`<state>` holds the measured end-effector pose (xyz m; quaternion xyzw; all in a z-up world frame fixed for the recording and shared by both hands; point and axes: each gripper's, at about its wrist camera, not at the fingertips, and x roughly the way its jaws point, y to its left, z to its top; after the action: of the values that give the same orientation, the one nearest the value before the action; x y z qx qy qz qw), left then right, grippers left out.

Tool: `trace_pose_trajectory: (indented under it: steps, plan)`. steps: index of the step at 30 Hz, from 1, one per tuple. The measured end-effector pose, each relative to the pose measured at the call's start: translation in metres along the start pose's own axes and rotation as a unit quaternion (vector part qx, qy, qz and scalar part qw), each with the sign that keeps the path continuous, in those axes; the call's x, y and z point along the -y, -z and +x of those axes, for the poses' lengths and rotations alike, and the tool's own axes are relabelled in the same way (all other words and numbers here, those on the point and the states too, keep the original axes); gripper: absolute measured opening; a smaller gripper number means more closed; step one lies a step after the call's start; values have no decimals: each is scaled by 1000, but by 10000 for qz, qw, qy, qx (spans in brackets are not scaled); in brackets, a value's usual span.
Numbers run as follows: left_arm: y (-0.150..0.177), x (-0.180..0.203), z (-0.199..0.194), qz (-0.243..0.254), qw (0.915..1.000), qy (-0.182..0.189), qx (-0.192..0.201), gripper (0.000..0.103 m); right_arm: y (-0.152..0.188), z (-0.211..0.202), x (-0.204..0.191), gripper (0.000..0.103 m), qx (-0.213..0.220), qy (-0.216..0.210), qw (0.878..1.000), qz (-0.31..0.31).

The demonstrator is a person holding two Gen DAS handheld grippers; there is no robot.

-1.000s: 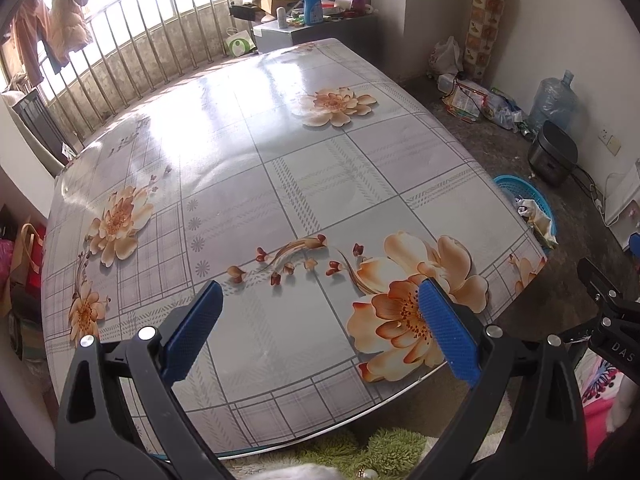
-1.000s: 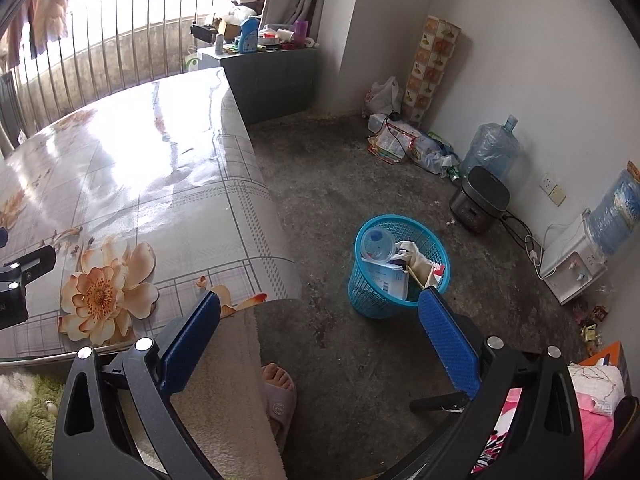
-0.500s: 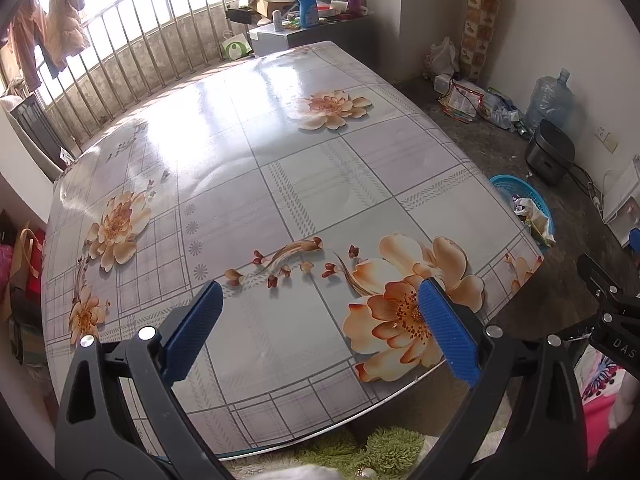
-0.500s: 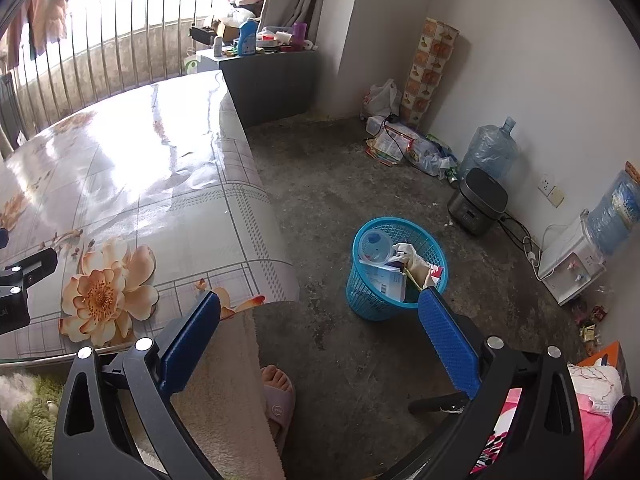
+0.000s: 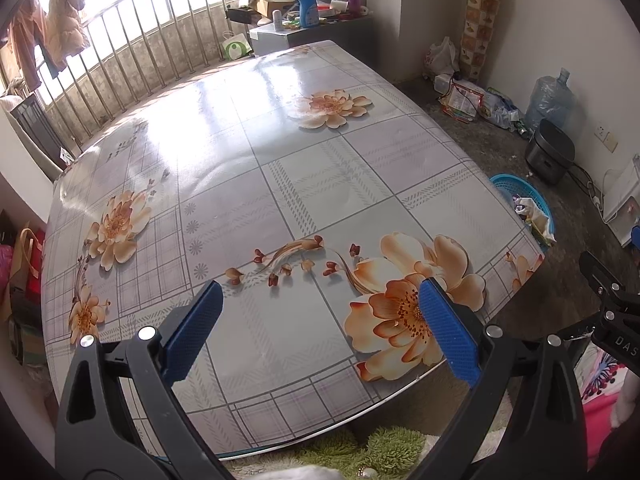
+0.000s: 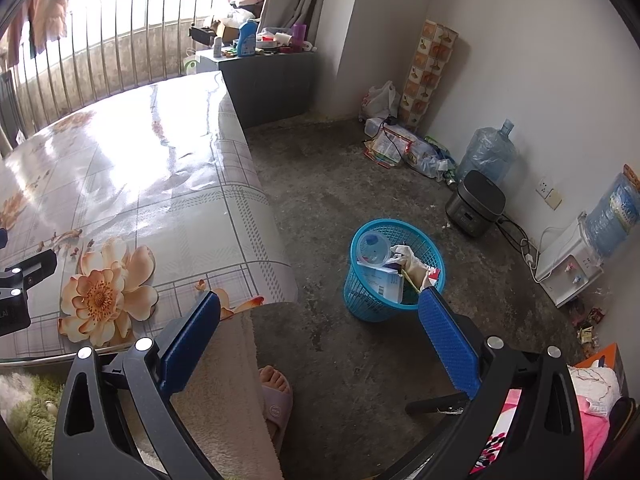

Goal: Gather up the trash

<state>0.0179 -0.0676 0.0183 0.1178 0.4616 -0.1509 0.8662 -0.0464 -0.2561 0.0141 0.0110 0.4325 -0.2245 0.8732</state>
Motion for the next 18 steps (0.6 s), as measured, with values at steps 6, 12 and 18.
trace_pose_trajectory:
  steps: [6,12,18]
  plan:
    - [0,1,0,-5,10000,-11,-2,94,0,0,-1,96,0,8,10000,-2]
    - [0,0,0,-3,10000,-11,-7,94,1,0,-1,96,-1,5,10000,1]
    - [1,0,1,-3,10000,-10,-5,94,1,0,-2,96,0,10,10000,-2]
